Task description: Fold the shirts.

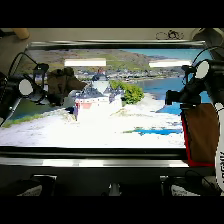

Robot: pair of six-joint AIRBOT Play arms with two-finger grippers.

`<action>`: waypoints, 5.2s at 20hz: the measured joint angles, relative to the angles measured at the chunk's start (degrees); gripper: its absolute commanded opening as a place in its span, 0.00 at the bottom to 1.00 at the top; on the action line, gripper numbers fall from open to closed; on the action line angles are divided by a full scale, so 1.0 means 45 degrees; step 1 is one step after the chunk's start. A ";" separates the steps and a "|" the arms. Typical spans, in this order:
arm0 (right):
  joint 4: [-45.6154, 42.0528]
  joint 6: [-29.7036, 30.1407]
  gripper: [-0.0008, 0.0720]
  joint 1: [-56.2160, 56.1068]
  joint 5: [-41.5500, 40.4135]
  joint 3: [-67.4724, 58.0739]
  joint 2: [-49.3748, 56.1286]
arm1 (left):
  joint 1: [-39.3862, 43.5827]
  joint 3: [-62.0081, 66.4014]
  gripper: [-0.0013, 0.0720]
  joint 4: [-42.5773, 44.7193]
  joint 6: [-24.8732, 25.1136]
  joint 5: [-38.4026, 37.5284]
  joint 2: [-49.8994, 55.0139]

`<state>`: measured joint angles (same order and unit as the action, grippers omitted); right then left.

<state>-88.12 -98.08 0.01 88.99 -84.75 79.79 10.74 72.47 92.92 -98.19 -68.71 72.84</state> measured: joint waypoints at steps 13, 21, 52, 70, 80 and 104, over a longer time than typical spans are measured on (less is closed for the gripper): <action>0.0000 0.0000 0.93 0.0000 0.0005 0.0000 0.0000 | 0.0000 0.0000 0.95 0.0005 0.0000 0.0000 0.0000; 0.0005 -0.0005 0.93 0.0000 -0.2093 0.0000 0.0000 | 0.0005 -0.0005 0.84 -0.0073 -0.0568 0.2861 0.0107; -0.0661 0.0801 0.92 0.0000 -0.1627 -0.1987 -0.5858 | 0.4658 0.3177 0.05 -0.1443 0.0243 0.1870 -0.2914; 0.3458 0.2147 0.98 -0.0005 -0.0962 0.7524 -0.3691 | -0.0024 -0.3400 1.00 -0.3206 0.1564 -0.0928 -0.0782; 0.5493 0.2501 0.98 -0.0005 -0.2671 1.1157 -0.3682 | 0.0243 -0.6052 0.16 -0.7529 0.2293 0.2637 0.0981; -0.1379 0.0345 0.04 -0.2089 -0.6125 -0.1297 -0.9530 | -0.2759 0.5911 0.05 -0.1666 0.0583 0.3701 -0.7203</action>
<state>-94.32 -96.53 -9.39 61.43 -90.59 36.91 -1.67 99.07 85.43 -95.57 -52.05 40.42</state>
